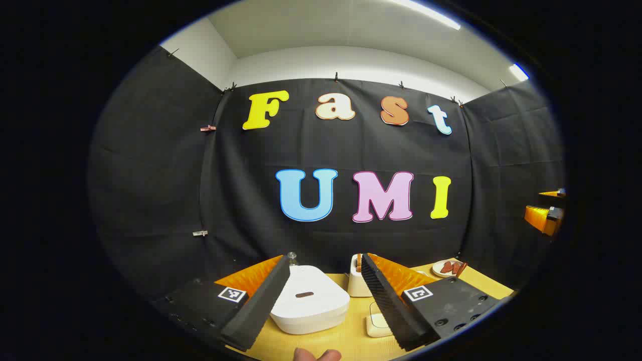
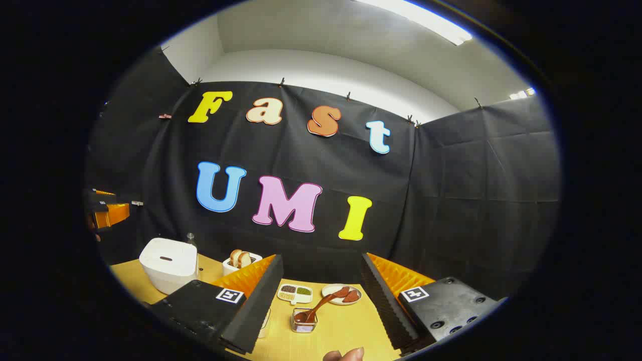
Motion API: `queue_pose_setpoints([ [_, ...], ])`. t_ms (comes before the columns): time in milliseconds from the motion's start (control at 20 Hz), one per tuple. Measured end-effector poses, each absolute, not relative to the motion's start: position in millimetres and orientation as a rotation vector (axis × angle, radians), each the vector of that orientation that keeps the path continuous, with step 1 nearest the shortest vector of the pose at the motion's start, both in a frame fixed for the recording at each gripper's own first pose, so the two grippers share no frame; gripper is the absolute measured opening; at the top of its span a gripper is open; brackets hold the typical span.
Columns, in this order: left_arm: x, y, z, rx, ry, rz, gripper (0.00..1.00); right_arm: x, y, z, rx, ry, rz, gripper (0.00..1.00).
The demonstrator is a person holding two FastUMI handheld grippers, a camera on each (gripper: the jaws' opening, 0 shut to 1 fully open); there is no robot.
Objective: Close the left gripper, press the button to open the rice cooker; take a wooden spoon from the chopstick holder with the right hand, scoop a spoonful of rice and pour it into the rice cooker, then put the wooden spoon back into the chopstick holder.
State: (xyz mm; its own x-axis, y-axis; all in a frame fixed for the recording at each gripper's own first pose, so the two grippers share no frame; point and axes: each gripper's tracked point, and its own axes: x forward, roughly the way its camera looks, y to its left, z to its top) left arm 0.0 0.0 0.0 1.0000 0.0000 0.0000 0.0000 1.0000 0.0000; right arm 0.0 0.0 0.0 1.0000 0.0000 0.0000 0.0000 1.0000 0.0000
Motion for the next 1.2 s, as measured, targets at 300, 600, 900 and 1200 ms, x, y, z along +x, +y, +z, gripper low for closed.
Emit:
queue_pose_setpoints([
  [300,4,4,2,0.012,-0.015,-0.001,0.98,2,-1,3,0.001,-0.003,-0.007,0.97],
  [600,7,5,-1,0.016,-0.011,-0.005,0.98,3,4,2,-0.008,0.005,-0.008,0.97],
  [900,6,8,-1,0.016,-0.012,-0.005,0.98,1,8,3,-0.022,0.007,-0.005,0.97],
  [1200,5,12,-2,0.011,-0.012,-0.001,0.98,0,11,3,-0.021,0.010,-0.006,0.97],
])
